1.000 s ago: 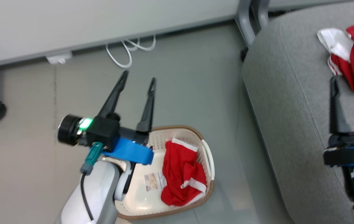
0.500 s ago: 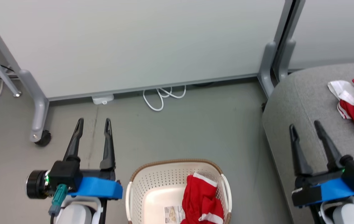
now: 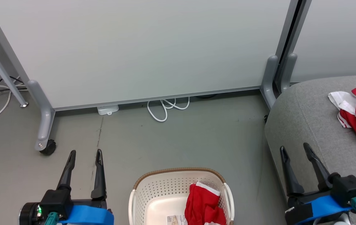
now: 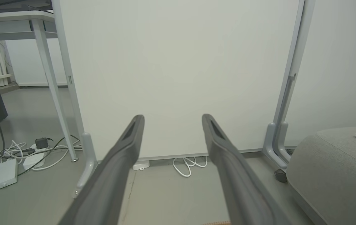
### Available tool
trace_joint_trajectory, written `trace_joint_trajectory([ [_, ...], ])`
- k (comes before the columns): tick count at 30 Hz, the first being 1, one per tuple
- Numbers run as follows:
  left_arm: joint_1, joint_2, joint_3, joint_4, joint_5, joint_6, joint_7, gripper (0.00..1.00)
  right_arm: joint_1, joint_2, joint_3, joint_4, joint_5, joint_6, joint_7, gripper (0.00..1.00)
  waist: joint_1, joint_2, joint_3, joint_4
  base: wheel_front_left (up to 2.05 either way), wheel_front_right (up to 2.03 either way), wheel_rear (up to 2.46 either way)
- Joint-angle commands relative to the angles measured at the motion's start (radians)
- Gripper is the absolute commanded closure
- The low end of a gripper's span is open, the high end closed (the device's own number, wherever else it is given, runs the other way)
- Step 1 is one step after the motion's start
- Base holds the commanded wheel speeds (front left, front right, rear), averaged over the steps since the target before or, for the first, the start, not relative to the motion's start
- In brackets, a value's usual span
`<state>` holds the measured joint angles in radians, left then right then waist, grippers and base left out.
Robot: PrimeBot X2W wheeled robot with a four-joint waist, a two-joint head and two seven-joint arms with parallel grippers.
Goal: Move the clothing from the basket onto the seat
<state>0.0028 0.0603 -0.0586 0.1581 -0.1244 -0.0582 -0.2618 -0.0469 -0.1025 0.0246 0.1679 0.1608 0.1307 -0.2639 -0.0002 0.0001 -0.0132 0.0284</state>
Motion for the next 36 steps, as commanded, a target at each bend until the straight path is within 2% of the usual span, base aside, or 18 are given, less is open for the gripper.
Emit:
trace_joint_trajectory([
  [1,0.016,-0.001,0.009,0.003,0.005,-0.007,-0.005,0.00,0.026,0.005,-0.003,0.005,-0.001,0.000,-0.001,0.00,0.0002,-0.0001,-0.003,0.002,0.00,0.00,0.00],
  [15,0.024,-0.010,0.026,0.021,0.017,-0.029,-0.005,0.00,0.046,0.012,-0.025,0.006,-0.007,0.000,-0.001,0.00,0.0002,-0.0001,-0.002,0.006,0.00,0.00,0.00],
  [23,-0.066,-0.010,-0.058,0.086,0.017,-0.059,-0.005,0.00,0.005,0.001,-0.030,-0.003,-0.003,0.000,-0.001,0.00,0.0002,-0.0001,0.038,-0.020,0.00,0.00,0.00],
  [27,-0.131,-0.010,-0.102,0.120,0.016,-0.065,-0.005,0.00,-0.025,-0.005,-0.032,-0.016,-0.004,0.000,-0.001,0.00,0.0002,-0.0001,0.093,-0.045,0.00,0.00,0.00],
  [36,-0.370,0.000,-0.242,0.274,0.013,-0.074,-0.005,0.00,-0.157,-0.014,-0.054,-0.062,0.008,0.000,-0.001,0.00,0.0002,-0.0001,0.312,-0.136,0.00,0.00,0.00],
])
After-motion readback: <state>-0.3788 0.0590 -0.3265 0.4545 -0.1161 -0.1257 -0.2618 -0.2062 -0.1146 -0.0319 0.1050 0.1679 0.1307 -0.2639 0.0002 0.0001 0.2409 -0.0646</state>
